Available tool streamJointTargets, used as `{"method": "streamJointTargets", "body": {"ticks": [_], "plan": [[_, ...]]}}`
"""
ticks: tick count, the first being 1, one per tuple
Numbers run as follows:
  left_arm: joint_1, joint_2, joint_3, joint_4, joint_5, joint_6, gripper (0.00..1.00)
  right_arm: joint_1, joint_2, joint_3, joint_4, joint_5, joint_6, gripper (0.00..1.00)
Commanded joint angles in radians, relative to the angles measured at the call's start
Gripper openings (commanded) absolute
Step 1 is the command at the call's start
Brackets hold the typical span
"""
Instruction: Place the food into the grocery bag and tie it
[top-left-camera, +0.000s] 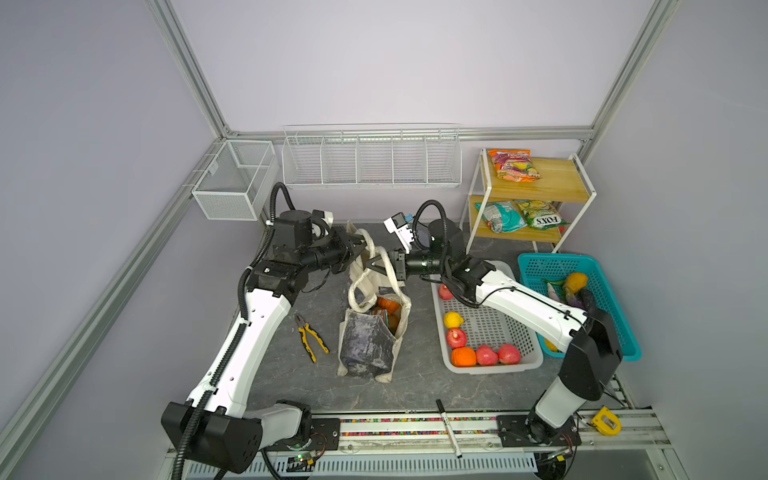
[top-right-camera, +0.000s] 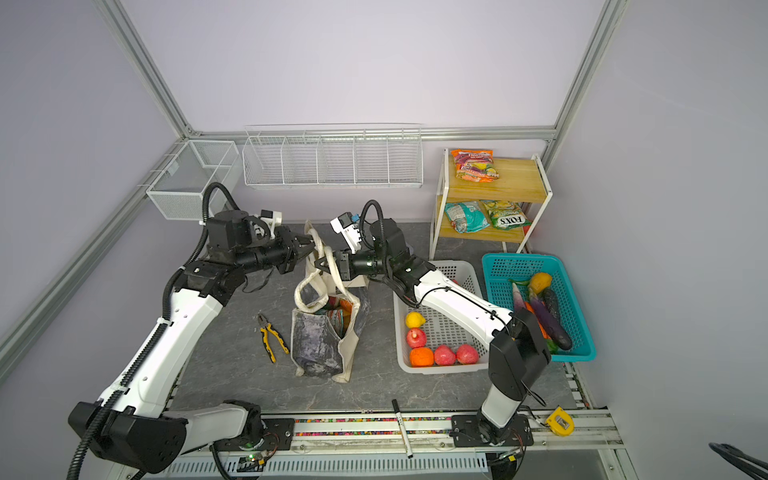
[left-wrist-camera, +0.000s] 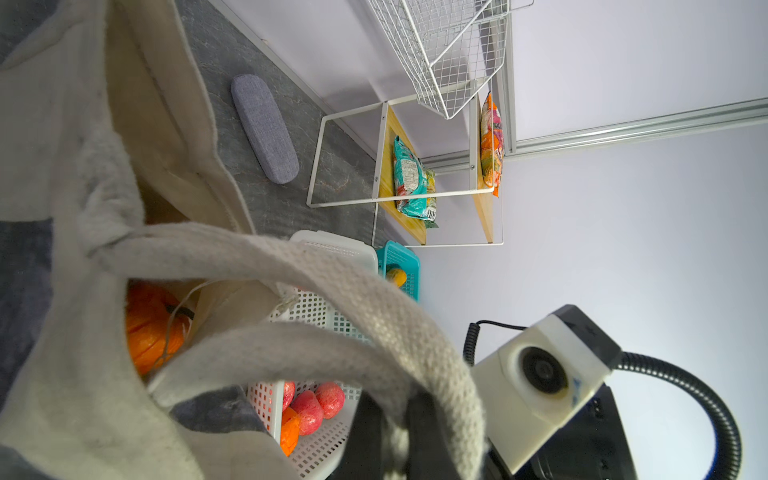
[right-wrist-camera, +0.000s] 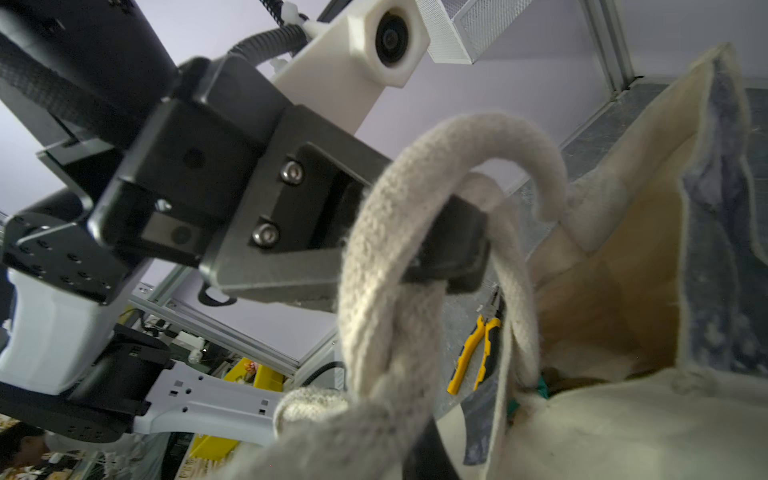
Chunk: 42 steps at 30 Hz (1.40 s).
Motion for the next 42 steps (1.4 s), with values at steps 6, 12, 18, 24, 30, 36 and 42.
{"method": "streamJointTargets", "body": {"ticks": [6, 12, 18, 24, 30, 36, 42], "plan": [[0.061, -0.069, 0.009, -0.056, 0.023, 0.037, 0.0, -0.08, -0.054, 0.005, -0.307, 0.151, -0.239, 0.07], [0.091, -0.085, -0.002, -0.062, 0.017, 0.045, 0.0, -0.11, -0.097, -0.015, -0.342, 0.22, -0.286, 0.07], [0.116, -0.085, -0.008, -0.059, 0.01, 0.053, 0.0, -0.127, -0.151, -0.078, -0.273, 0.307, -0.245, 0.07], [0.14, -0.094, -0.03, -0.066, -0.027, 0.049, 0.0, -0.13, -0.197, -0.134, -0.23, 0.496, -0.188, 0.07], [0.156, -0.1, -0.025, -0.109, -0.097, 0.066, 0.0, -0.131, -0.208, -0.142, -0.226, 0.617, -0.137, 0.07], [0.178, -0.103, -0.008, -0.153, -0.203, 0.09, 0.0, -0.136, -0.231, -0.145, -0.258, 0.671, -0.144, 0.07], [0.223, -0.128, -0.022, -0.174, -0.323, 0.078, 0.0, -0.143, -0.269, -0.151, -0.319, 0.711, -0.178, 0.07]]}}
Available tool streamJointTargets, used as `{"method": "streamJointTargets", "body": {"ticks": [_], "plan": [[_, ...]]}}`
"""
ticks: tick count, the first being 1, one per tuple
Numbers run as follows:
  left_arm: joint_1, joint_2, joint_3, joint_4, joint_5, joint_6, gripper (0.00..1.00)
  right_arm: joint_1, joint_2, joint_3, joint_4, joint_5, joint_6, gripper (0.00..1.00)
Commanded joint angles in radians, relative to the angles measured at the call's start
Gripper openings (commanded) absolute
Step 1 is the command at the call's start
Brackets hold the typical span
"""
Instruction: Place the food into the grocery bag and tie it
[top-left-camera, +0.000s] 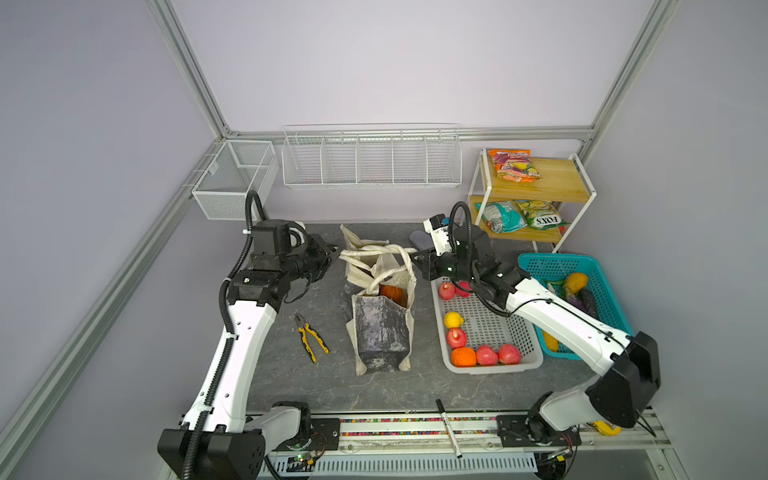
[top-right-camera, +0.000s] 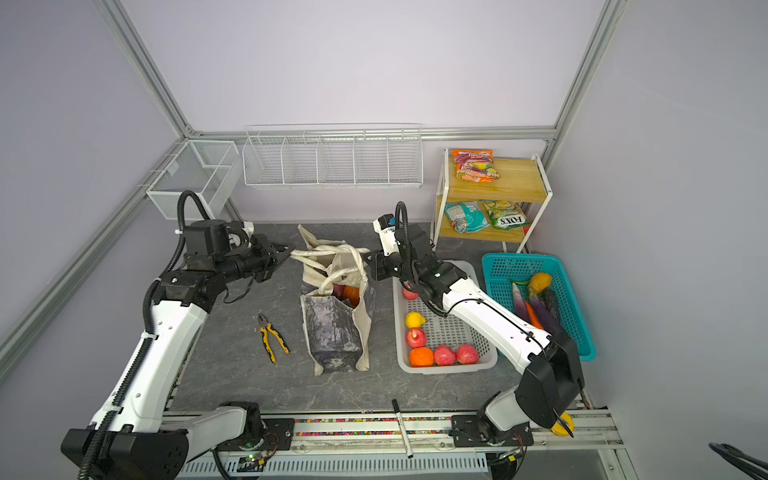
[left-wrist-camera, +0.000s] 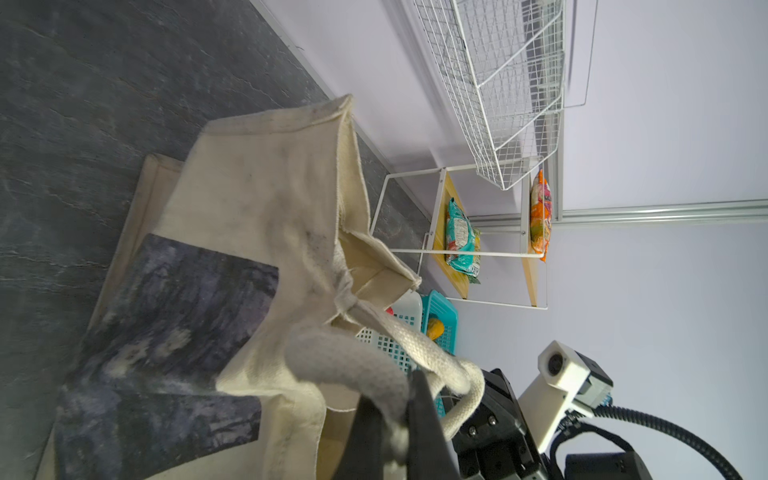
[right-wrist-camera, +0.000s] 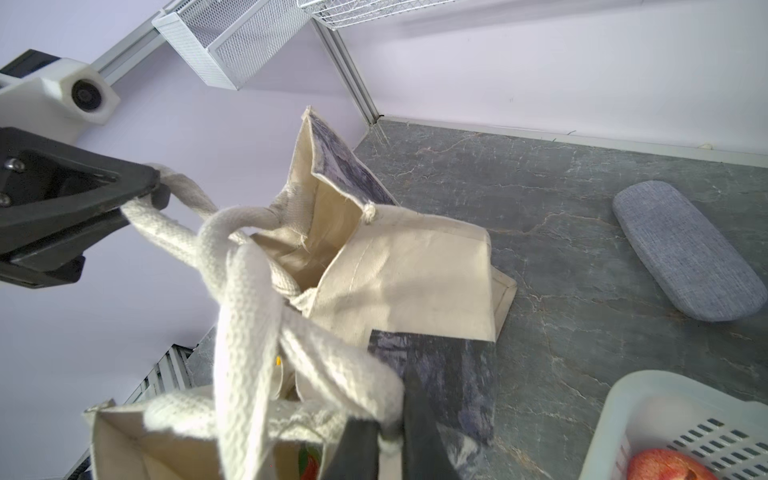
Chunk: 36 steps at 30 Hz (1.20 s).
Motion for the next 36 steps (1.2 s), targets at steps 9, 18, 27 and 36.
{"method": "streamJointTargets", "body": {"ticks": [9, 18, 27, 36], "plan": [[0.132, -0.048, -0.004, -0.006, -0.314, 0.002, 0.0, -0.071, -0.179, -0.115, -0.155, 0.254, -0.021, 0.07], [0.181, -0.011, -0.025, 0.062, -0.373, -0.013, 0.0, -0.097, -0.288, -0.234, -0.269, 0.338, -0.078, 0.07], [0.251, 0.017, -0.042, 0.108, -0.41, -0.033, 0.0, -0.193, -0.338, -0.304, -0.368, 0.438, -0.075, 0.07], [0.349, 0.059, -0.028, 0.163, -0.416, -0.067, 0.0, -0.258, -0.358, -0.343, -0.458, 0.509, -0.086, 0.07]]}}
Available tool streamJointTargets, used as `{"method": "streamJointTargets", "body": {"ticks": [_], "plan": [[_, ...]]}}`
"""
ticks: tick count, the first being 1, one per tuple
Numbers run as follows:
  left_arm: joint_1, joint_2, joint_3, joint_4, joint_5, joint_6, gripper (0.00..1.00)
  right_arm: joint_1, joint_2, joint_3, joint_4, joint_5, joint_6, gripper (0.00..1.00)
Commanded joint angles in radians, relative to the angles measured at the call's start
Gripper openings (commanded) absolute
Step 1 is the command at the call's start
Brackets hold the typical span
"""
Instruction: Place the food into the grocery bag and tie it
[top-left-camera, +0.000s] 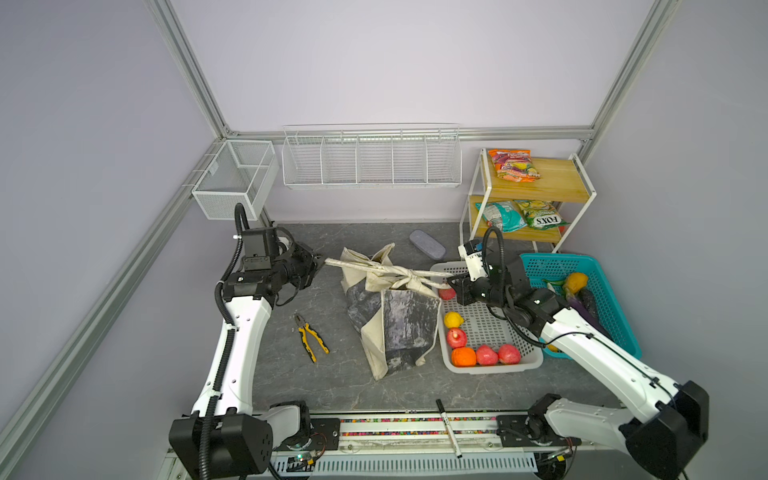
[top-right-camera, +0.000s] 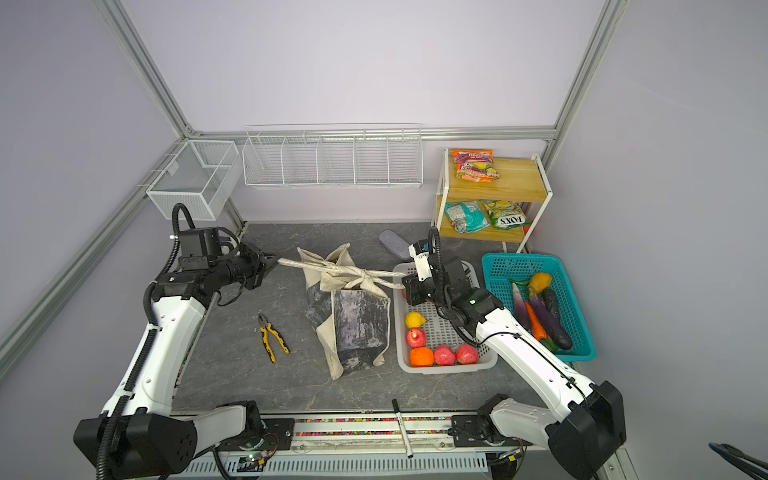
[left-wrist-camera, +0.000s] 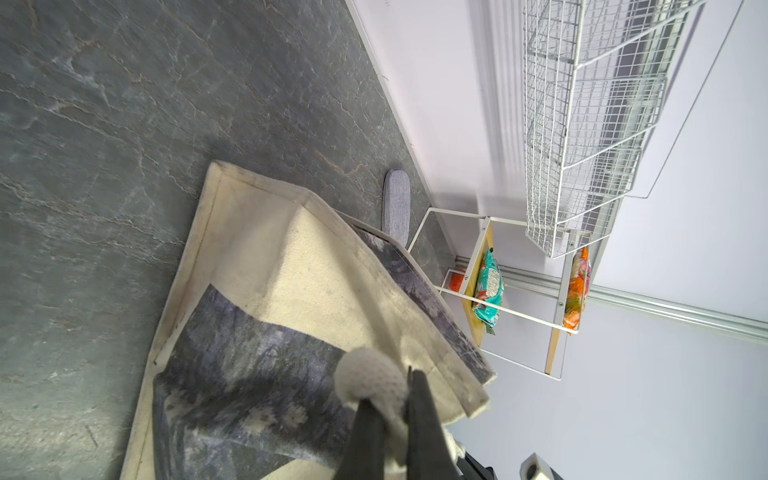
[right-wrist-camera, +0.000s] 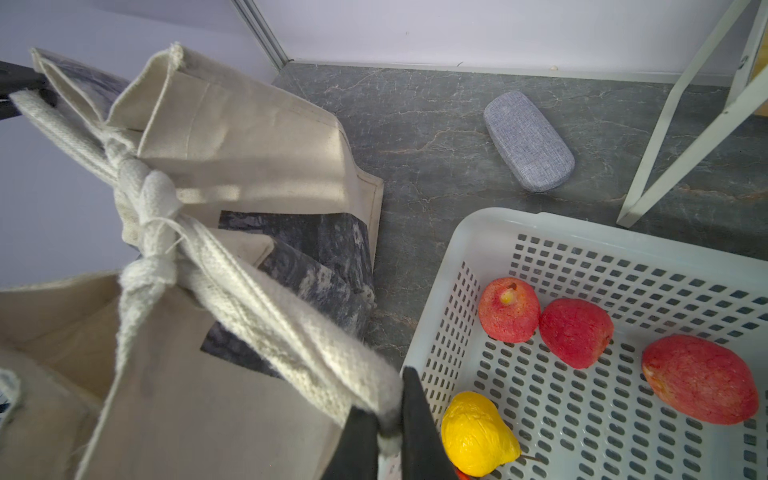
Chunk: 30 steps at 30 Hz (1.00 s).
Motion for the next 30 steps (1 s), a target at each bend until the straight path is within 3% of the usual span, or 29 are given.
{"method": "streamJointTargets", "body": {"ticks": [1, 4, 10, 13, 20, 30], "plan": [[0.202, 0.018, 0.039, 0.196, -0.443, -0.006, 0.0, -0.151, -0.069, -0.048, -0.304, 0.416, 0.009, 0.07], [0.217, 0.032, 0.053, 0.212, -0.431, -0.013, 0.0, -0.16, -0.077, -0.048, -0.297, 0.381, -0.009, 0.07], [0.154, 0.047, -0.008, 0.299, -0.335, -0.043, 0.0, -0.15, -0.094, -0.1, 0.002, -0.046, -0.092, 0.07], [0.108, 0.041, -0.046, 0.337, -0.288, -0.049, 0.0, -0.115, -0.064, -0.079, 0.07, -0.154, -0.158, 0.07], [0.04, 0.018, -0.058, 0.326, -0.218, -0.049, 0.0, -0.027, 0.051, 0.041, 0.051, -0.235, -0.339, 0.12], [-0.007, -0.037, -0.086, 0.277, -0.185, -0.031, 0.0, 0.005, 0.171, 0.153, 0.006, -0.215, -0.423, 0.26]]}}
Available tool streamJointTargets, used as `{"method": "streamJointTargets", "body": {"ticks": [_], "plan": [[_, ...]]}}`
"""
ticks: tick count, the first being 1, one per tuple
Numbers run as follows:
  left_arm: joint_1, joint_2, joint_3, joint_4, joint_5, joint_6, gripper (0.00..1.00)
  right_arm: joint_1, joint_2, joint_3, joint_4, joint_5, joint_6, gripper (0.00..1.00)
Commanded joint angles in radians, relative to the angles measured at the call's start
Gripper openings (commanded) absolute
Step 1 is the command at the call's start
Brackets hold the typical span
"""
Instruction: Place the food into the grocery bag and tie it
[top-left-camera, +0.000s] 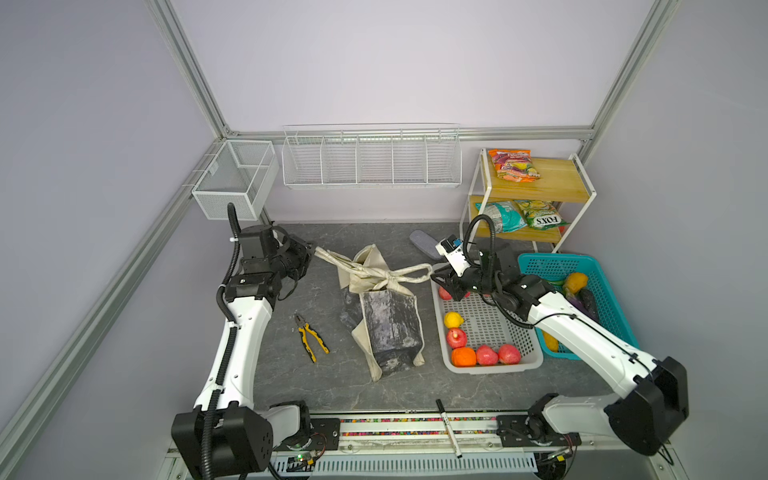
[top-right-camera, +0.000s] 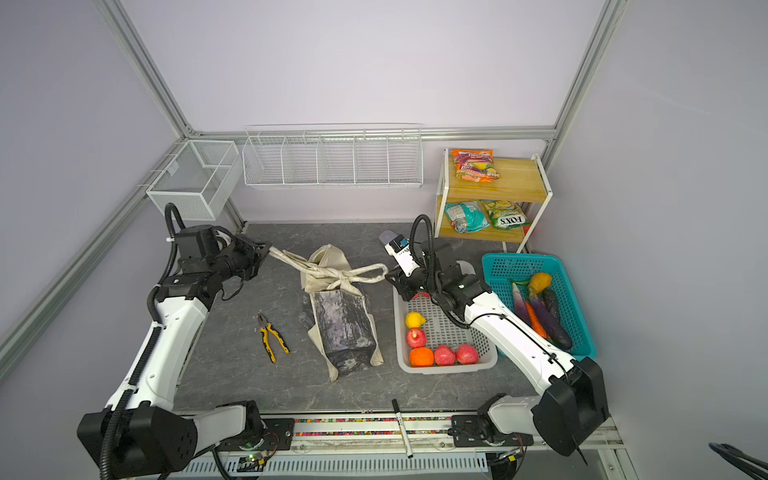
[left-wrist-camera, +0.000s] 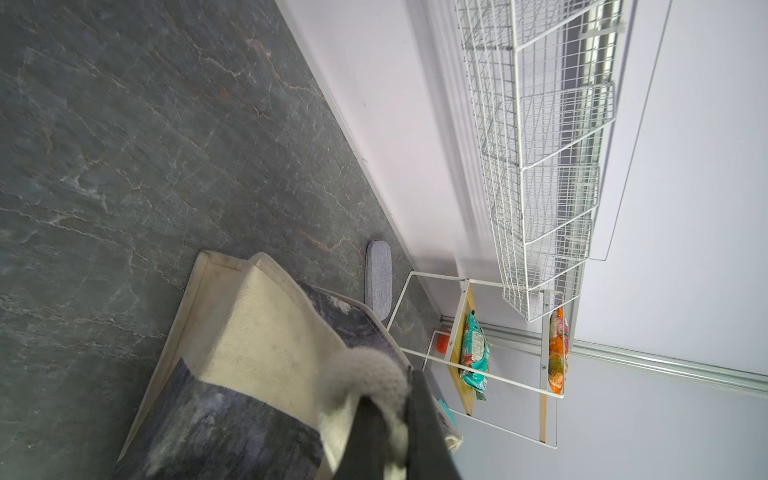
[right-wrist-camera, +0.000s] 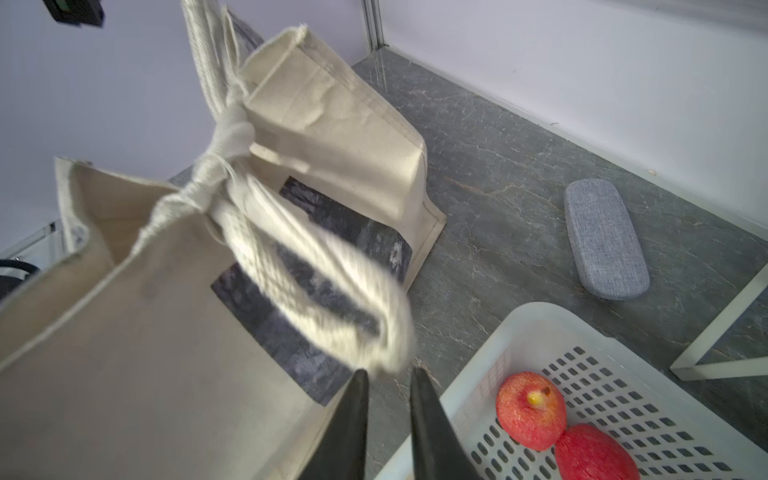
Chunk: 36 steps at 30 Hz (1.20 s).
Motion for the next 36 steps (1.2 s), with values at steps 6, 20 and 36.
{"method": "streamJointTargets", "body": {"ticks": [6, 20, 36], "plan": [[-0.011, -0.047, -0.035, 0.024, -0.053, 0.024, 0.0, 0.019, 0.069, 0.1, -0.087, -0.004, -0.113, 0.38], [-0.037, -0.051, -0.039, 0.023, -0.052, 0.021, 0.0, 0.045, 0.113, 0.287, -0.265, 0.051, -0.345, 0.69], [-0.043, -0.066, -0.057, 0.03, -0.047, 0.01, 0.0, 0.089, 0.254, 0.451, -0.431, 0.14, -0.549, 0.66]]}}
